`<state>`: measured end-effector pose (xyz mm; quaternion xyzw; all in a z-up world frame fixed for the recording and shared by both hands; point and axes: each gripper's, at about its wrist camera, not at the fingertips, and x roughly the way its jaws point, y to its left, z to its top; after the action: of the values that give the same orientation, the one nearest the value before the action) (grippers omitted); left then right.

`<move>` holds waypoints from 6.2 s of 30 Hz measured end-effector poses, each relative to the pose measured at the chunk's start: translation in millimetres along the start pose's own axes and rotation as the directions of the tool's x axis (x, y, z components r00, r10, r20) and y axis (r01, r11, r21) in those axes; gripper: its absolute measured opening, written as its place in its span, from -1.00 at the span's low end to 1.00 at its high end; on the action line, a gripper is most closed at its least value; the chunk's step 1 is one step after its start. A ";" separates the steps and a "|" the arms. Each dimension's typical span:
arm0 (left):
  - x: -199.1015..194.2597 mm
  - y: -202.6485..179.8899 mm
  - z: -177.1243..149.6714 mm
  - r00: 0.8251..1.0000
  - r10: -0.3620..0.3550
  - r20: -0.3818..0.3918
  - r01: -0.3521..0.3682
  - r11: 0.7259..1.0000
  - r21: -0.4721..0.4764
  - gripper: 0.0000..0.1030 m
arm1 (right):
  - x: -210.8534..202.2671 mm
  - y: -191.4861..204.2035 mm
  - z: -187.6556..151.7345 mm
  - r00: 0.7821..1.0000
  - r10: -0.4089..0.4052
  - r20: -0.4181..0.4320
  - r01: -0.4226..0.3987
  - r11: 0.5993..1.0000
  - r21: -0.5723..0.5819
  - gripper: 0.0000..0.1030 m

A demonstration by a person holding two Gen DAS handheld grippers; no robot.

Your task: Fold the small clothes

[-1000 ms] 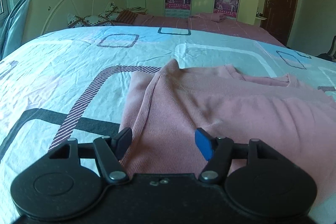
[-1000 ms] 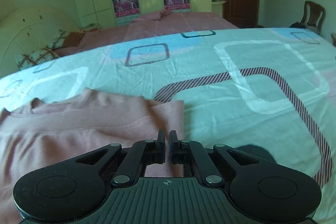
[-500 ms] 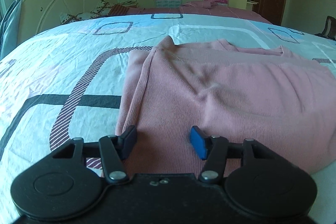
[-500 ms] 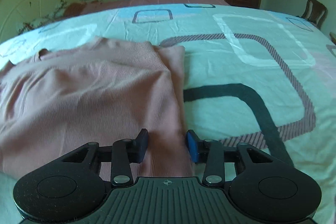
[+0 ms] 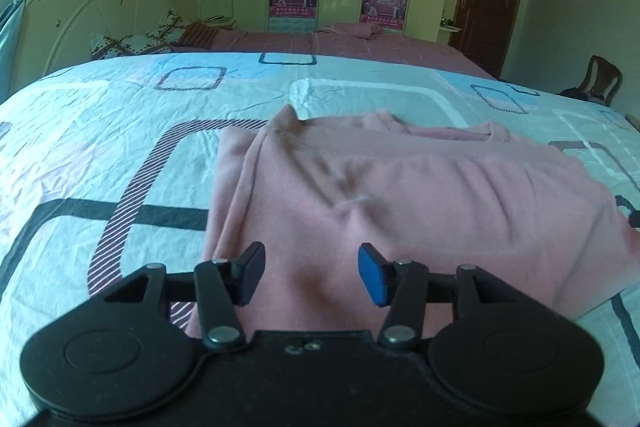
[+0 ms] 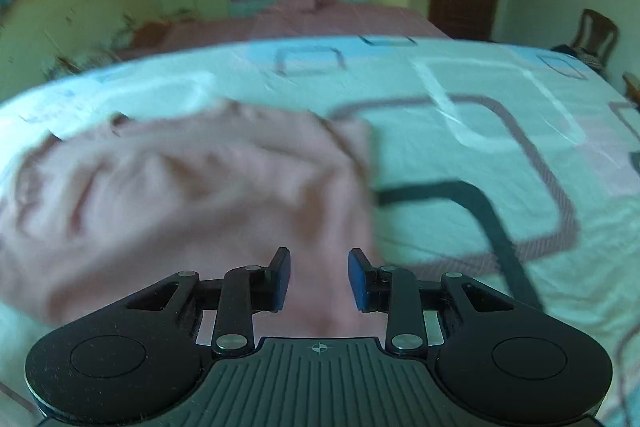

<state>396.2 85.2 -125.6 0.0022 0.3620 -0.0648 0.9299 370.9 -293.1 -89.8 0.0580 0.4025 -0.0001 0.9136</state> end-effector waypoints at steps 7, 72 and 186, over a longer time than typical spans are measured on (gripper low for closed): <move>30.5 -8.7 -11.1 0.997 -0.005 -0.077 0.010 0.998 0.058 0.07 | 33.6 94.9 2.8 0.989 0.145 -0.029 -0.147 0.987 -0.059 -0.38; 71.6 74.1 -35.3 0.950 -0.279 0.140 0.287 0.608 -0.740 -0.58 | 94.1 173.3 6.4 0.999 -0.041 0.005 0.041 0.988 -0.150 0.19; 44.2 -198.0 14.0 0.981 -0.191 -0.039 0.192 0.981 0.022 0.00 | 8.0 -92.7 -26.8 0.990 0.125 -0.073 -0.111 0.980 0.168 -0.85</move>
<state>413.7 -117.0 -136.6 -0.0196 0.3764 -0.1588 0.9125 352.3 -382.0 -123.4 0.1564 0.4345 0.0235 0.8867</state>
